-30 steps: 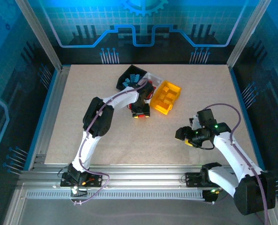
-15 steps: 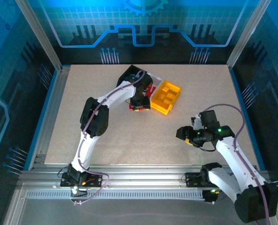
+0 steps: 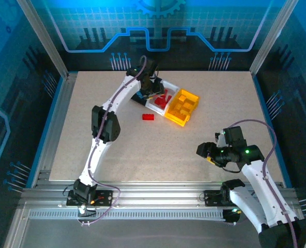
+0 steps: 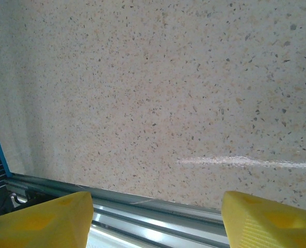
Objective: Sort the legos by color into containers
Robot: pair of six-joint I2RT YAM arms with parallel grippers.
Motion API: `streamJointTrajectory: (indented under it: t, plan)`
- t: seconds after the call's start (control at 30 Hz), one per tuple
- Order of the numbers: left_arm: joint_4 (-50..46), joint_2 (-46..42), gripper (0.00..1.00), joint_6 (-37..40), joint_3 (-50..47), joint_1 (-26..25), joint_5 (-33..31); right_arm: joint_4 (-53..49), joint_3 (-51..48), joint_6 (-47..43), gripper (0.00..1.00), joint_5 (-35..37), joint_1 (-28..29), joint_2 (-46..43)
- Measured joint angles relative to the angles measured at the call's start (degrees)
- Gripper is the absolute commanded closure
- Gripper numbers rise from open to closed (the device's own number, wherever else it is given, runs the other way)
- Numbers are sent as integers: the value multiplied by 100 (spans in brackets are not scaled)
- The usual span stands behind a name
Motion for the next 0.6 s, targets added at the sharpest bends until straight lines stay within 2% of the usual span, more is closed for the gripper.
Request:
streamJointTrajectory:
  t: [0.07,0.1,0.17,0.33,0.43,0.6]
  plan:
    - [-2,114,22,20,-2,4,96,0,0,42,32,22,28,39]
    - [35,125,21,50,-61,4,131,2,0,61,32,28,50,90]
    - [94,68,20,96,-256,2,188,7,0,81,32,70,96,190]
    - [428,-793,19,319,-1908,4,144,136,0,162,32,155,326,490]
    - [468,-1421,19,535,-2732,2,-144,247,0,214,32,219,487,636]
    - [505,-1974,18,896,-3265,4,-496,411,0,267,31,264,640,804]
